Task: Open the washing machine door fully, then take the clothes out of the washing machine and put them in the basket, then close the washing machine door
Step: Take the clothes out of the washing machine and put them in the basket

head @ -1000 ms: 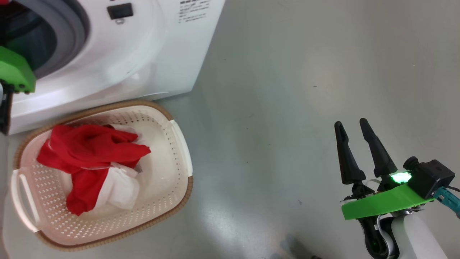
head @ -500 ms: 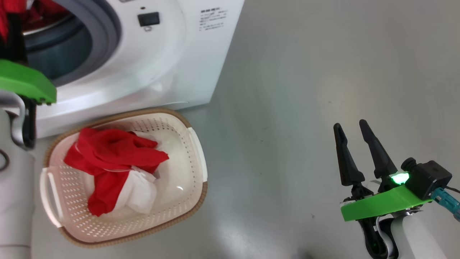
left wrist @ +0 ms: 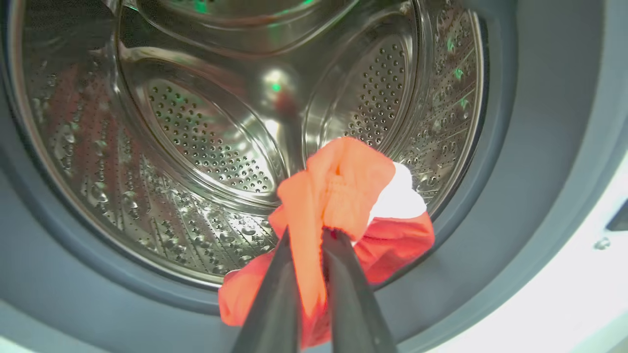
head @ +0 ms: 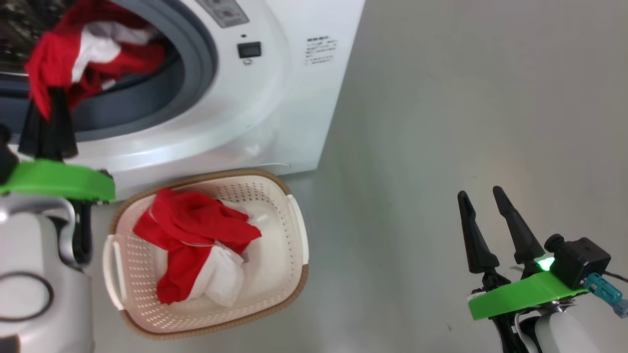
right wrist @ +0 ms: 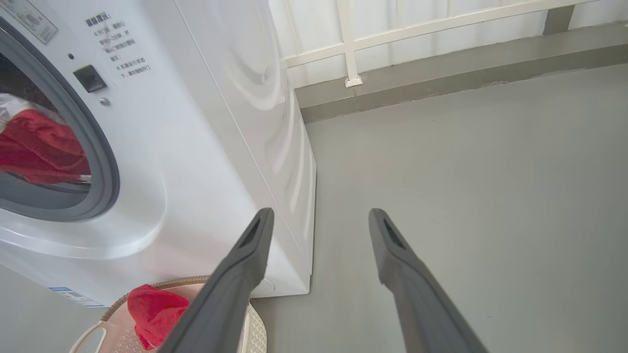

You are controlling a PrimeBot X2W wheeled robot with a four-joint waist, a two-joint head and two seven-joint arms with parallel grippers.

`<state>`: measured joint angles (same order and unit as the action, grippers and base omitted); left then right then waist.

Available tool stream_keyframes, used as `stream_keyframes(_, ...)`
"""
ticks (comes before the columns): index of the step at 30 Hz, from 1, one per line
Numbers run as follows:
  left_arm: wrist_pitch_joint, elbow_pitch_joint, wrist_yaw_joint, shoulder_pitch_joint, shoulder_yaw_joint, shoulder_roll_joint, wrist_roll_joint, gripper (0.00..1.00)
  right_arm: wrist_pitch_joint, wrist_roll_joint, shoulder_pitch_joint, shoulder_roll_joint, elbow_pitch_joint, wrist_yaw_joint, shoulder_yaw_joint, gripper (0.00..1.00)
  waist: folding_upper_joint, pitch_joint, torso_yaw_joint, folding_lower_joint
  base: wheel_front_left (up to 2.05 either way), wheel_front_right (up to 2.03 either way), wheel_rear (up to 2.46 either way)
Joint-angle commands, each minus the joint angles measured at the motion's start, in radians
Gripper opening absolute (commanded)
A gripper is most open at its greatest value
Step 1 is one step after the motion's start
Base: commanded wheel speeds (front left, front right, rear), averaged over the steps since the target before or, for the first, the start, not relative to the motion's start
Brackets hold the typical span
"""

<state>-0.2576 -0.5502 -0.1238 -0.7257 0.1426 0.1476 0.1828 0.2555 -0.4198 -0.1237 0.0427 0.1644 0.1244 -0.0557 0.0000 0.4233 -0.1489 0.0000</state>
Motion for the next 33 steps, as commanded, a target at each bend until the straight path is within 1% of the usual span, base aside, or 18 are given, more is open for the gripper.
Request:
stream_keyframes(1, -0.004, 0.058, -0.004, 0.044, 0.04, 0.021, -0.014, 0.0, 0.006, 0.011, 0.018, 0.008, -0.018, 0.006, -0.019, 1.0, 0.0, -0.04, 0.037, 0.0, 0.0, 0.0, 0.0)
stream_keyframes(6, -0.004, 0.161, -0.006, 0.136, 0.07, -0.021, -0.016, 0.0, 0.006, 0.018, 0.041, 0.008, -0.015, 0.006, -0.012, 1.0, 0.0, -0.072, 0.066, 0.0, 0.0, 0.0, 0.0)
stream_keyframes(9, -0.004, 0.221, -0.006, 0.19, 0.063, -0.039, -0.005, 0.0, 0.006, 0.021, 0.054, 0.009, -0.014, 0.006, -0.008, 1.0, 0.0, -0.089, 0.082, 0.0, 0.0, 0.0, 0.0)
stream_keyframes(16, -0.004, 0.357, -0.007, 0.315, 0.037, -0.064, 0.003, 0.0, 0.006, 0.02, 0.074, 0.018, -0.011, 0.006, -0.003, 1.0, 0.0, -0.116, 0.1, 0.0, 0.0, 0.0, 0.0)
stream_keyframes(17, -0.004, 0.401, -0.007, 0.348, 0.046, -0.072, 0.01, 0.0, 0.006, 0.019, 0.079, 0.02, -0.011, 0.006, -0.002, 1.0, 0.0, -0.123, 0.103, 0.0, 0.0, 0.0, 0.0)
stream_keyframes(25, -0.004, 0.584, -0.007, 0.437, 0.053, -0.092, 0.014, 0.0, 0.006, 0.019, 0.089, 0.021, -0.018, 0.006, 0.007, 1.0, 0.0, -0.122, 0.111, 0.0, 0.0, 0.0, 0.0)
stream_keyframes(27, -0.004, 0.604, -0.007, 0.452, 0.045, -0.094, 0.015, 0.0, 0.006, 0.019, 0.088, 0.02, -0.019, 0.006, 0.009, 1.0, 0.0, -0.117, 0.113, 0.0, 0.0, 0.0, 0.0)
stream_keyframes(30, -0.004, 0.599, -0.007, 0.465, 0.037, -0.095, 0.016, 0.0, 0.006, 0.019, 0.085, 0.02, -0.02, 0.006, 0.008, 1.0, 0.0, -0.11, 0.113, 0.0, 0.0, 0.0, 0.0)
stream_keyframes(33, -0.004, 0.555, -0.007, 0.473, 0.018, -0.096, 0.016, 0.0, 0.006, 0.019, 0.075, 0.019, -0.02, 0.006, 0.003, 1.0, 0.0, -0.097, 0.11, 0.0, 0.0, 0.0, 0.0)
